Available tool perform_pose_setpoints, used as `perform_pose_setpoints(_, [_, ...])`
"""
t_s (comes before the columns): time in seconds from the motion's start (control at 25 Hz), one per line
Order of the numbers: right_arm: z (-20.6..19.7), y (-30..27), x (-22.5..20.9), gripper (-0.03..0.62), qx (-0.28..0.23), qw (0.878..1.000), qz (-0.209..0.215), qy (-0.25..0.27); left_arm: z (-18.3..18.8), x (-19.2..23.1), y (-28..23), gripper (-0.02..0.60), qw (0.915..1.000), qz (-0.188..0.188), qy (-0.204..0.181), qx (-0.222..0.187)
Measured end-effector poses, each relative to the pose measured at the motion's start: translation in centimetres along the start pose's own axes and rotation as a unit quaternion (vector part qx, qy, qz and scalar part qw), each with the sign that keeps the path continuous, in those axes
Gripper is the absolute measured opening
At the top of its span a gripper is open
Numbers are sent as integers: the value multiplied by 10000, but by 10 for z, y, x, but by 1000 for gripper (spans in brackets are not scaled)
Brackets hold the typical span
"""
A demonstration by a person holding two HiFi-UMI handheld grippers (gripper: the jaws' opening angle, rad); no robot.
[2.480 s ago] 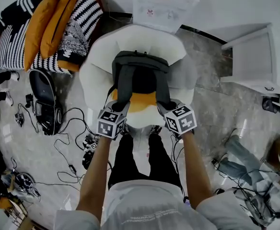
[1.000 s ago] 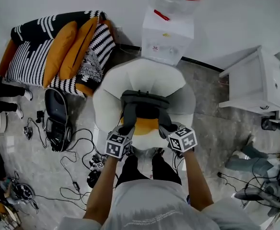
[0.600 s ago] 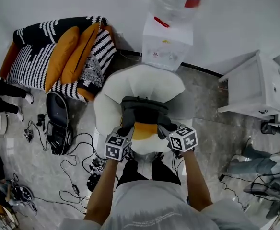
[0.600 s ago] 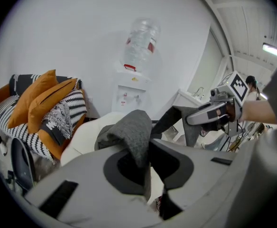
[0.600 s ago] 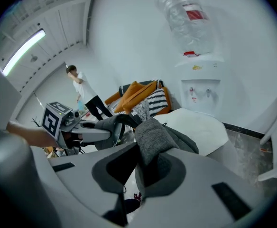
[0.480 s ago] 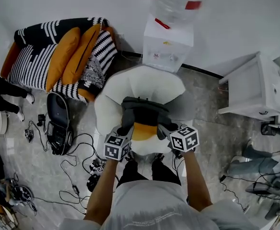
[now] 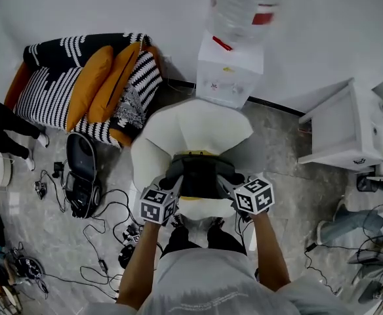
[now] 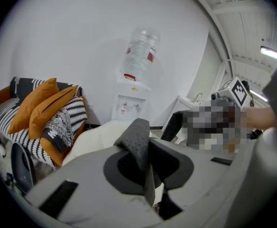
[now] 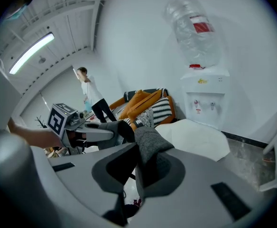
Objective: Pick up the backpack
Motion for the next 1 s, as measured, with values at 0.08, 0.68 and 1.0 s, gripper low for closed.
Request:
perform_pose_setpoints(0.08, [0,7,3,35,-38,9999,102,-39,-2,-4,4,46,10000,-22,-13,-39])
perform_pose_setpoints(0.68, [23,63,32,35,-583,9970,118,485,30,-27,53,46,9954,5,-383,-877])
perform_pose_setpoints(1.0, [48,90,39,35,-1089,9917,-133,678,64,-39,77,46,9890,158,-743,-1270])
Point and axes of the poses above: the fingertips, and each gripper's own axes: y backward along the fingers, x to its left, z out of its top, the point moved 10 cm from there along y, backward along the fingers, and after that the axes turned 13 degrees about x, right-handed, at the moved point
